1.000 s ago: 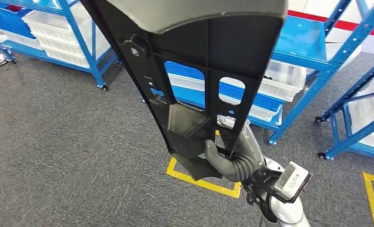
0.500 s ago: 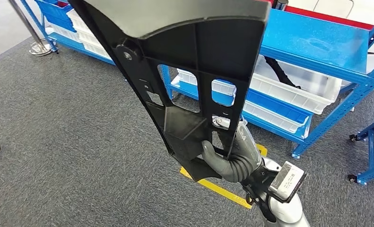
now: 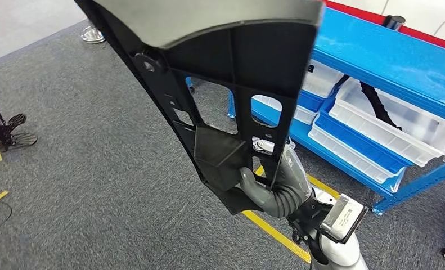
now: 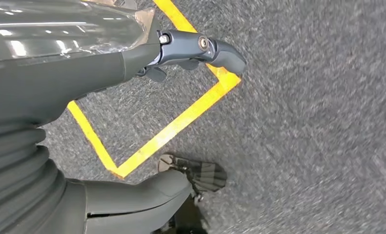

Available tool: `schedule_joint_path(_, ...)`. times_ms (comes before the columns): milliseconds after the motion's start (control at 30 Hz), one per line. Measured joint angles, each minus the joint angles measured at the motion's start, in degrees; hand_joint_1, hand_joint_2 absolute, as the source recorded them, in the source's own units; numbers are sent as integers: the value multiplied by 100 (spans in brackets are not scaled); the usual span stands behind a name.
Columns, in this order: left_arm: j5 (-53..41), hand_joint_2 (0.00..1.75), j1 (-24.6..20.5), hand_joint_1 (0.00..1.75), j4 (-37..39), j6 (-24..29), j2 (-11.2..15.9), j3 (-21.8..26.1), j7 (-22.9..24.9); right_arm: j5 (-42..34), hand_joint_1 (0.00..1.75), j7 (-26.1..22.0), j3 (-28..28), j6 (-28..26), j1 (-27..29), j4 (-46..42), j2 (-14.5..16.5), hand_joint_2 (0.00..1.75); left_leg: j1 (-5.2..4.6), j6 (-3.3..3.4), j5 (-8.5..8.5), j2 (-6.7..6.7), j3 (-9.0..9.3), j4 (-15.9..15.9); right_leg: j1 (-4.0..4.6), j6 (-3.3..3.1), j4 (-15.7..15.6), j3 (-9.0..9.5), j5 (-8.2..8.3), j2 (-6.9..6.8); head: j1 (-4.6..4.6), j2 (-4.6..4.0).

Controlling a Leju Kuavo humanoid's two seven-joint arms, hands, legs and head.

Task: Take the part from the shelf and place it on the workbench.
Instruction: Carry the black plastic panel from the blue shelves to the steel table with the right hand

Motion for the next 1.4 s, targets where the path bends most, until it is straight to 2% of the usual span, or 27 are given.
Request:
schedule_joint_path(67, -15, 175, -8, 0, -3, -14, 1, 1, -29, -1, 175, -19, -3, 1, 17, 10, -28, 175, -3, 22, 17, -168, -28, 3, -3, -23, 736, -358, -264, 142, 7, 0)
schedule_joint_path(100, -20, 175, -2, 0, -3, -28, -2, 1, -49, -3, 175, -33, -3, 1, 23, 16, -43, 175, -7, 24, 24, -255, -36, 6, -1, 3, 856, -425, -272, 160, 7, 0)
schedule_joint_path(133, -27, 175, 6, 0, -3, -49, -3, 1, -67, -5, 175, -51, -3, 1, 27, 20, -54, 175, -9, 21, 30, -344, -37, 10, -2, 47, 734, -374, -183, 178, 7, 0)
schedule_joint_path(167, -38, 175, 11, 0, -3, -67, -5, 1, -85, -8, 175, -68, -3, 0, 27, 22, -62, 175, -8, 15, 34, -434, -36, 19, -7, 98, 391, -216, -18, 226, 7, 0)
schedule_joint_path(200, -49, 175, 13, 0, -3, -84, -6, 1, -100, -11, 175, -82, -3, 0, 25, 23, -69, 175, -4, 5, 37, -520, -40, 31, -21, 138, -55, -11, 161, 350, 8, 0)
schedule_joint_path(233, -58, 175, 11, 0, -4, -96, -6, 1, -111, -14, 175, -92, -3, -1, 25, 23, -75, 175, -10, -15, 37, -601, -51, 51, -30, 149, -436, 159, 302, 464, 8, 0)
schedule_joint_path(300, -70, 175, 14, 0, -5, -105, -4, 1, -133, -23, 175, -102, -2, -2, 26, 23, -87, 175, -16, -73, 49, -726, -101, 76, -32, 101, -788, 322, 418, 589, 5, 0)
schedule_joint_path(367, -77, 175, 39, 0, -5, -119, 1, 2, -150, -38, 175, -105, -1, -2, 23, 22, -86, 175, -5, -144, 75, -805, -151, 75, -31, 22, -797, 333, 448, 473, 3, 0)
schedule_joint_path(433, -86, 175, 62, 0, -5, -133, 1, 2, -162, -52, 175, -107, 3, -2, 23, 19, -74, 175, -11, -211, -20, -561, -234, 218, -58, -56, -823, 344, 476, 344, -10, 0)
schedule_joint_path(500, -93, 175, 53, 0, -5, -137, 2, 2, -169, -58, 175, -108, 5, -2, 30, 16, -72, 175, -9, -268, -346, -168, -499, 772, -56, -123, -836, 359, 473, 188, -27, 0)
schedule_joint_path(567, -95, 175, 40, 0, -5, -137, 4, 1, -170, -60, 175, -109, 6, -2, 46, 15, -74, 175, 31, -316, -666, -31, -866, 1516, -33, -156, -834, 361, 456, 12, -32, 0)
schedule_joint_path(600, -95, 175, 43, 0, -5, -137, 3, 1, -170, -60, 175, -109, 7, -2, 53, 15, -74, 175, 50, -333, -697, -10, -961, 1701, -26, -161, -833, 362, 451, -76, -33, 0)
schedule_joint_path(633, -95, 175, 47, 0, -5, -137, 4, 2, -170, -60, 175, -109, 8, -2, 58, 16, -73, 175, 65, -344, -620, 13, -939, 1663, -23, -163, -832, 366, 445, -160, -33, 0)
schedule_joint_path(667, -95, 175, 51, 0, -5, -137, 7, 2, -170, -60, 175, -109, 8, -2, 60, 16, -73, 175, 75, -345, -458, 56, -791, 1396, -23, -161, -832, 375, 437, -237, -33, 0)
schedule_joint_path(733, -99, 175, 45, 0, -6, -137, 15, 3, -173, -60, 175, -109, 8, -2, 58, 15, -71, 175, 57, -311, -143, 284, -348, 619, 2, -129, -830, 404, 406, -365, -32, 0)
schedule_joint_path(767, -105, 175, 38, 0, -10, -140, 18, 3, -176, -60, 175, -109, 8, -2, 56, 14, -72, 175, 33, -279, -67, 388, -191, 336, 22, -100, -829, 419, 388, -421, -27, 0)
schedule_joint_path(833, -121, 175, 30, 0, -16, -151, 22, 2, -184, -61, 175, -110, 10, -7, 54, 14, -72, 175, -28, -202, -63, 453, -105, 138, 55, -39, -837, 441, 362, -542, -18, 0)
schedule_joint_path(900, -132, 175, 41, 0, -20, -174, 25, 2, -189, -61, 175, -114, 11, -17, 40, 14, -72, 175, -39, -120, -34, 297, -100, 90, 46, 19, -834, 463, 332, -605, -14, 0)
schedule_joint_path(967, -153, 175, 39, 0, -28, -196, 32, 3, -197, -67, 175, -130, 9, -26, 29, 14, -79, 175, -11, -31, 22, 153, -58, 14, 33, 32, -548, 352, 162, -326, -7, 0)
schedule_joint_path(1033, -174, 175, 12, 0, -36, -204, 42, 4, -205, -74, 175, -148, 7, -30, 45, 18, -90, 175, 8, 18, 53, -9, -52, -14, 9, -13, 181, -2, -153, 49, 7, 0)
schedule_joint_path(1100, -179, 175, 1, 0, -36, -208, 48, 10, -208, -76, 175, -153, 7, -30, 71, 31, -102, 175, 6, 25, 57, -202, -65, -11, -3, 6, 796, -338, -334, 158, 14, 0)
schedule_joint_path(1133, -175, 175, 5, 0, -36, -210, 48, 20, -209, -77, 175, -154, 8, -30, 78, 38, -106, 175, 6, 25, 59, -298, -66, -6, -7, 54, 807, -372, -288, 173, 15, 0)
schedule_joint_path(1200, -155, 175, 13, 0, -36, -211, 46, 45, -210, -77, 175, -155, 10, -30, 73, 46, -109, 175, 14, 9, 55, -482, -62, 21, -39, 183, 179, -115, 50, 263, 15, 0)
schedule_joint_path(1233, -144, 175, 12, 0, -36, -210, 46, 58, -210, -78, 175, -155, 12, -30, 66, 49, -109, 175, 13, -14, 46, -567, -73, 51, -64, 223, -227, 58, 213, 394, 14, 0)
schedule_joint_path(1300, -131, 175, 14, 0, -36, -206, 45, 80, -213, -79, 175, -157, 17, -27, 55, 54, -107, 175, 6, -84, 37, -709, -125, 100, -89, 193, -705, 270, 387, 569, 11, 0)
schedule_joint_path(1333, -128, 175, 23, 0, -36, -204, 45, 89, -213, -81, 175, -157, 19, -26, 50, 57, -104, 175, 9, -128, 47, -768, -156, 105, -77, 141, -748, 288, 396, 578, 10, 0)
schedule_joint_path(1400, -125, 175, 57, 0, -36, -202, 38, 106, -214, -88, 175, -157, 19, -22, 22, 61, -90, 175, 32, -196, 70, -827, -202, 97, -72, 51, -764, 298, 434, 451, 8, 0)
